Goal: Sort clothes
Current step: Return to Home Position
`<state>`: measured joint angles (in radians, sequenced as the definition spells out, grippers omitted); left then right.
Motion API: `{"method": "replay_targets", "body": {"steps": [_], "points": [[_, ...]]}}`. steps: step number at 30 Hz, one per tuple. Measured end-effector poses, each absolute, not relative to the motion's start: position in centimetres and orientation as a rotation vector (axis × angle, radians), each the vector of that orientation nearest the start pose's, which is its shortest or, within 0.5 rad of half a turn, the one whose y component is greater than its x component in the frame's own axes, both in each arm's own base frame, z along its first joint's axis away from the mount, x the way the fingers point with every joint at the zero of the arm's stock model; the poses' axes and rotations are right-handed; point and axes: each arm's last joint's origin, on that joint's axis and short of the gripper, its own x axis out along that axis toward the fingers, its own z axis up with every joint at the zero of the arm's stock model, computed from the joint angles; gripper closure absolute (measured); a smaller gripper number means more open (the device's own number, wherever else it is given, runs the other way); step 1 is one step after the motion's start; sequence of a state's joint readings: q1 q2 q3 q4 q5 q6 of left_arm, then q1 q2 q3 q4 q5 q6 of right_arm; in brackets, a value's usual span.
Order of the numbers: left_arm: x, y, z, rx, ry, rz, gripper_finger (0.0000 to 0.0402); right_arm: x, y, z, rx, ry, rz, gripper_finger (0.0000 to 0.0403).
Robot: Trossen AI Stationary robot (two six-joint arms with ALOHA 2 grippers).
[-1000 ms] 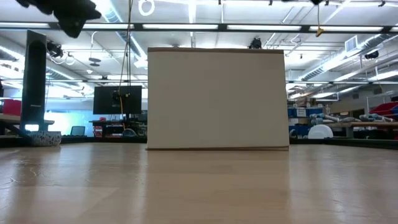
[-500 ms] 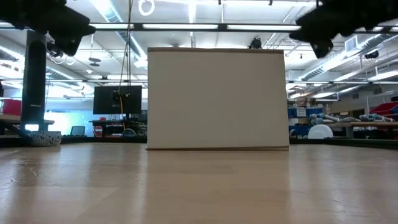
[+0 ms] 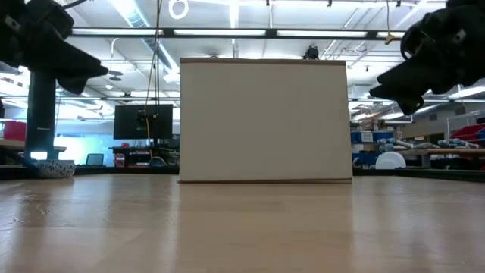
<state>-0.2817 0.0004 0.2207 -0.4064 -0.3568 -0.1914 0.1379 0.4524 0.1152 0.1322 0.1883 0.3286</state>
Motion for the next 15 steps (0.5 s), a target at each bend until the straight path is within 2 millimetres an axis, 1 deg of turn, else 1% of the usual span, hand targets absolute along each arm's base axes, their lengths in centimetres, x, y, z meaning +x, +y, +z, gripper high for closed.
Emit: {"method": "replay_targets", "body": {"steps": [7, 15], "points": [[7.9, -1.1, 18.4, -0.114, 0.196, 0.15, 0.0284, 12.1, 1.1, 16.3, 0.307, 0.181, -0.081, 0.024], [8.7, -1.3, 17.0, -0.073, 0.145, 0.134, 0.0284, 11.8, 1.0, 16.3, 0.295, 0.153, -0.079, 0.024]]}}
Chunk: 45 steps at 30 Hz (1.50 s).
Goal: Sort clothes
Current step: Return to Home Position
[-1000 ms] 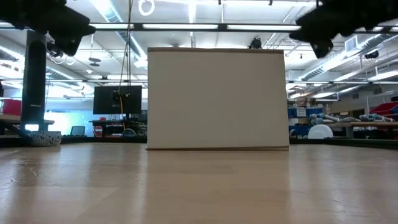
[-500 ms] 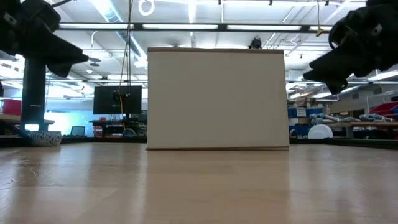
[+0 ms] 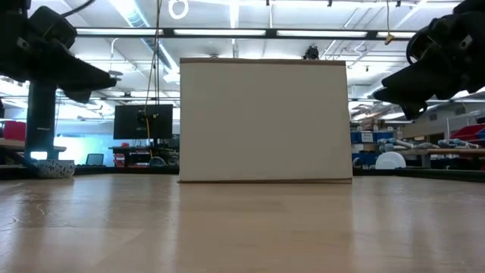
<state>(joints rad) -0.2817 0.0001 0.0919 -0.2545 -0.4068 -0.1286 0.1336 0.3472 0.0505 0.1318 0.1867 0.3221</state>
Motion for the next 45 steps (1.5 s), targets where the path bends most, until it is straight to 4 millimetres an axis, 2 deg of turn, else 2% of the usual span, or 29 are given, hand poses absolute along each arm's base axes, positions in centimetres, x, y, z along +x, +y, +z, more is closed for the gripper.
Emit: {"method": "replay_targets", "body": {"steps": [11, 19, 23, 45], "points": [[9.2, -1.3, 17.3, -0.046, 0.049, 0.07, 0.0284, 11.8, 1.0, 16.5, 0.312, 0.14, -0.078, 0.024], [9.3, -0.5, 17.3, -0.047, 0.049, 0.045, 0.0284, 11.8, 1.0, 16.5, 0.334, 0.136, -0.075, 0.024], [9.7, -0.1, 16.7, -0.053, -0.019, 0.03, 0.0284, 11.8, 1.0, 16.5, 0.339, 0.136, -0.075, 0.024], [9.6, 1.2, 16.9, -0.007, -0.039, 0.032, 0.0284, 11.8, 1.1, 16.5, 0.343, 0.141, -0.049, 0.024]]}}
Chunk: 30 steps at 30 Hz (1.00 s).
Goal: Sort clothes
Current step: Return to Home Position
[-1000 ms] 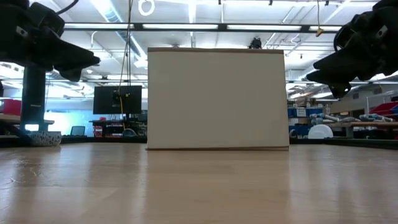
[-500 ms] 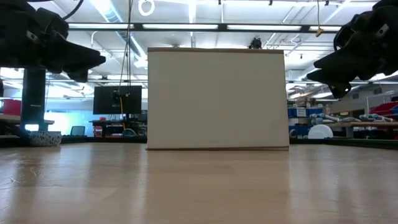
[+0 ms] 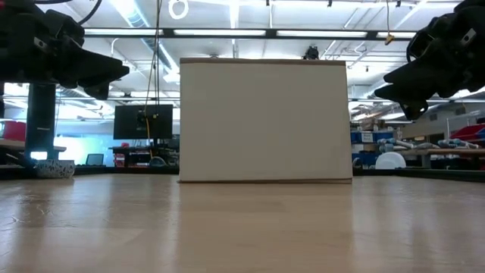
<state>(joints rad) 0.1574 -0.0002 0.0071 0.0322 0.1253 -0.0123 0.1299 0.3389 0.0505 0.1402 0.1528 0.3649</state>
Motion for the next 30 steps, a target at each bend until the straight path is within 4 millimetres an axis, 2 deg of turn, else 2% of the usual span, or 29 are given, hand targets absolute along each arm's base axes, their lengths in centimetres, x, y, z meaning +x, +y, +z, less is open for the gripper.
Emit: {"method": "replay_targets", "body": {"steps": [15, 30], "points": [[9.68, 1.1, 16.82, -0.131, -0.033, 0.024, 0.0284, 11.78, 1.09, 16.4, 0.284, 0.151, -0.048, 0.024], [9.69, 1.11, 16.83, -0.078, -0.032, 0.028, 0.0284, 11.61, 0.54, 16.52, 0.164, 0.135, -0.108, 0.024]]}}
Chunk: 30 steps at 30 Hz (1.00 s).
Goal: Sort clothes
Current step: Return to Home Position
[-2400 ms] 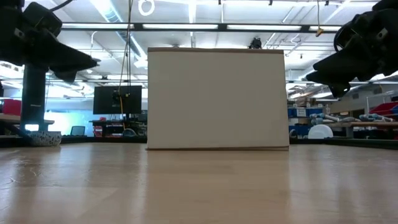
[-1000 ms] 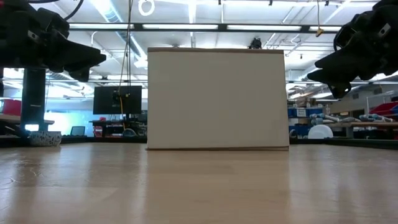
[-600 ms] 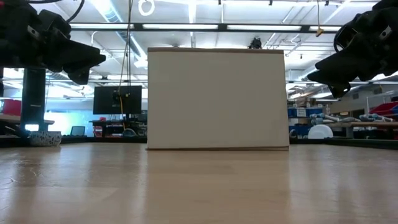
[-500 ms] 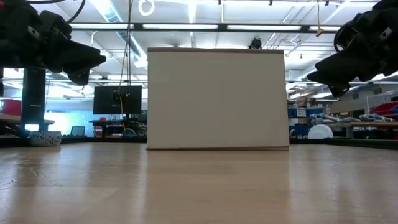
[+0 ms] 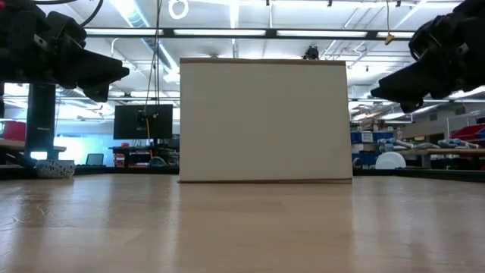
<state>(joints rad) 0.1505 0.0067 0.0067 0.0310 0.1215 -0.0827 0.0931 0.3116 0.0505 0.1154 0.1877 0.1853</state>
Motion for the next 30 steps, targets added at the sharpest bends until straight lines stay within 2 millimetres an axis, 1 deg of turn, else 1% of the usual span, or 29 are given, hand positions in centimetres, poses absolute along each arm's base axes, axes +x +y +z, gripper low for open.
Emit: {"method": "replay_targets", "body": {"steps": [6, 11, 14, 17, 19, 21, 25, 27, 30], "points": [[9.7, 1.1, 16.8, -0.079, -0.032, 0.028, 0.0284, 10.8, 0.2, 17.4, 0.133, 0.047, -0.079, 0.024], [9.7, 1.1, 16.8, -0.079, -0.032, 0.028, 0.0284, 9.9, -0.1, 16.7, 0.153, 0.073, -0.085, 0.024], [9.7, 1.1, 16.8, -0.079, -0.033, 0.028, 0.0284, 9.7, -0.3, 17.0, 0.15, 0.037, -0.093, 0.024], [9.7, 1.1, 16.9, -0.079, -0.036, 0.028, 0.0284, 9.6, -0.7, 17.0, 0.158, 0.037, -0.127, 0.024], [9.7, 1.1, 16.9, -0.078, -0.044, 0.028, 0.0284, 9.6, -0.8, 16.9, 0.177, 0.08, -0.129, 0.024], [9.7, 1.1, 17.1, -0.076, -0.055, 0.027, 0.0284, 9.5, -1.0, 16.7, 0.195, 0.163, -0.132, 0.024], [9.7, 1.1, 17.1, -0.076, -0.06, 0.027, 0.0284, 9.1, -1.3, 15.9, 0.215, 0.35, -0.194, 0.024], [9.7, 1.1, 17.1, -0.076, -0.06, 0.027, 0.0284, 9.1, -1.3, 15.6, 0.205, 0.404, -0.208, 0.024], [9.7, 1.1, 17.1, -0.075, -0.06, 0.027, 0.0284, 9.2, -1.4, 15.4, 0.201, 0.435, -0.209, 0.024]]}}
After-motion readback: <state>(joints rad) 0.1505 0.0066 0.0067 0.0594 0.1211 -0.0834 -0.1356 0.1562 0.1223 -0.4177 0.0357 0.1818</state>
